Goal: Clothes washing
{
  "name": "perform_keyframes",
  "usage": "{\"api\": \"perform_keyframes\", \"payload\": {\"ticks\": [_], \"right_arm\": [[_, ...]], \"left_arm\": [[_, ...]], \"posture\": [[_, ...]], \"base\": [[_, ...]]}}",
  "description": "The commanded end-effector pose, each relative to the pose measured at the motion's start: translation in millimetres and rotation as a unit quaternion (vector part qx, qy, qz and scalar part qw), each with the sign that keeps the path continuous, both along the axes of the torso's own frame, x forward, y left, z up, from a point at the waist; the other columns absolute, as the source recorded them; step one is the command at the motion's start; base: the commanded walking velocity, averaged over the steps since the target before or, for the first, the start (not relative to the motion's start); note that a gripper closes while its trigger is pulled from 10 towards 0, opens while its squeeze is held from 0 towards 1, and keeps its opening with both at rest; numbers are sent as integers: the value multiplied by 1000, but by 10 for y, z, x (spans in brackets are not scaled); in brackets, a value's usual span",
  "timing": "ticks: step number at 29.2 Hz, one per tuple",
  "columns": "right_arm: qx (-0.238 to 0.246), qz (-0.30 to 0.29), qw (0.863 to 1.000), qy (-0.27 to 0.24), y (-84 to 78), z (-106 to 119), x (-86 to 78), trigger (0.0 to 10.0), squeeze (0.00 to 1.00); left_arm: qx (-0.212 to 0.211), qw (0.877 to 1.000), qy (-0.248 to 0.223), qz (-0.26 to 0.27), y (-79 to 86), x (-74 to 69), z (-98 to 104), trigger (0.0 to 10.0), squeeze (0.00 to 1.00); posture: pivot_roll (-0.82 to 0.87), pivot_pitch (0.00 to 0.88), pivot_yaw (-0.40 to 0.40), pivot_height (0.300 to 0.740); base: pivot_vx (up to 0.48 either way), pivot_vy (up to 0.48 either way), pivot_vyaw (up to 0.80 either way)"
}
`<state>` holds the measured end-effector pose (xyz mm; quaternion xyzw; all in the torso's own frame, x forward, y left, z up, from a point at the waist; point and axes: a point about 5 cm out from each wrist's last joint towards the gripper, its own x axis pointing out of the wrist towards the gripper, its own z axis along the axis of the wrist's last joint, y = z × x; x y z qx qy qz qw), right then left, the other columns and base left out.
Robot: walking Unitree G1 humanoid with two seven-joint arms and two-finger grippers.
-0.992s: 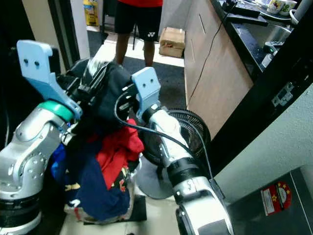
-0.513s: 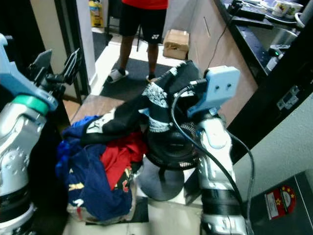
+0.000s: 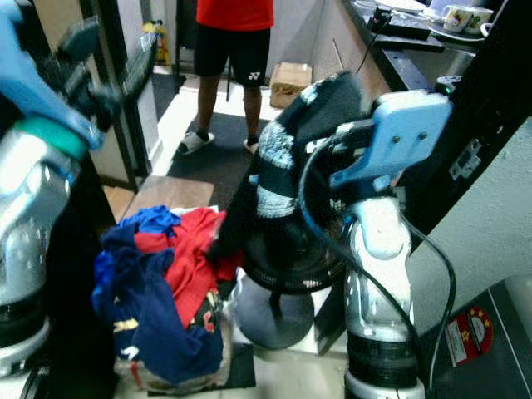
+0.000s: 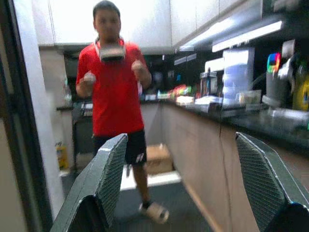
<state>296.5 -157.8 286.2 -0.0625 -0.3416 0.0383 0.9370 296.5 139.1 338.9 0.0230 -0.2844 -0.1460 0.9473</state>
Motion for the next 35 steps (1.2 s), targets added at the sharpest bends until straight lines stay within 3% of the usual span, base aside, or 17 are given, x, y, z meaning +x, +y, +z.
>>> {"api": "perform_keyframes", "payload": {"ticks": [1, 4, 7, 13, 23, 30, 35], "right_arm": [[-13, -6, 1000, 1, -1, -36, -25, 10000, 0], [-20, -13, 999, 25, -39, -136, -53, 10000, 0], [-19, -14, 999, 30, -51, -124, -31, 10000, 0], [-21, -8, 999, 32, -16, -101, 54, 10000, 0], [-15, 6, 999, 42, 64, -141, 115, 10000, 0], [-1, 13, 999, 44, 127, -142, 171, 10000, 0], [29, 18, 999, 43, 281, -205, 188, 10000, 0]], "left_arm": [[15, 1000, -7, 1, -13, -58, -25, 10000, 0], [-11, 1000, 14, 23, 115, -71, -123, 10000, 0], [-18, 999, 7, 33, 140, -42, -100, 10000, 0], [0, 999, -19, 36, 70, 7, -39, 10000, 0], [-11, 999, -18, 38, 64, 11, -59, 10000, 0], [0, 999, -12, 38, 64, 41, -72, 10000, 0], [28, 999, 1, 33, 125, 116, -66, 10000, 0]], "posture": [[42, 3, -11, 740], [34, 0, -32, 740], [29, 0, -41, 740], [25, 0, -36, 740], [19, 0, -58, 740], [54, 0, -12, 740], [87, 2, 80, 740]], "base": [[0, 0, 0], [0, 0, 0], [0, 0, 0], [0, 0, 0], [0, 0, 0], [0, 0, 0], [0, 0, 0]]}}
